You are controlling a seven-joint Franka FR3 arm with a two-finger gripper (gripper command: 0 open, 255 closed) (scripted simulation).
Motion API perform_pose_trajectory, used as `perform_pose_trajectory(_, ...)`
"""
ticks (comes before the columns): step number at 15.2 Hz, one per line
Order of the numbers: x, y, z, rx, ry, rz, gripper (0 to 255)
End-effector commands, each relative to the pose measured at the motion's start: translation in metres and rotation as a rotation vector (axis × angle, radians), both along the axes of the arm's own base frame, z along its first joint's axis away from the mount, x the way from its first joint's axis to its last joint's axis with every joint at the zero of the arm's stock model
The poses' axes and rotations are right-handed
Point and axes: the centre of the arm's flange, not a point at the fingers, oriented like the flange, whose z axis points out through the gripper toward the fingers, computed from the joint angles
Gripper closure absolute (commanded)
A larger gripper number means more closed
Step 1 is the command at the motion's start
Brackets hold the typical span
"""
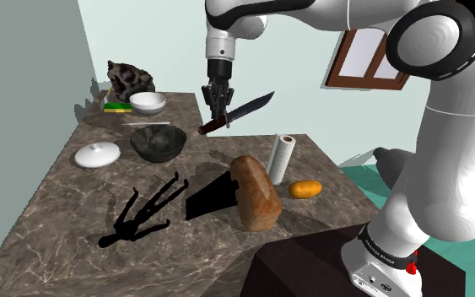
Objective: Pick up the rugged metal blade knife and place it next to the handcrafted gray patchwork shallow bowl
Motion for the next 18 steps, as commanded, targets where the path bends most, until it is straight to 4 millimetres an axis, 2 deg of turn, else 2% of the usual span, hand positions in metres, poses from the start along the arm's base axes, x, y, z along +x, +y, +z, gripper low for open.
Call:
perform_pose_trajectory(1,0.000,0.000,-0.010,0.000,-0.001,0.000,255)
perform_pose_trajectory(18,0.000,0.000,-0.100,0.000,-0.001,0.000,255)
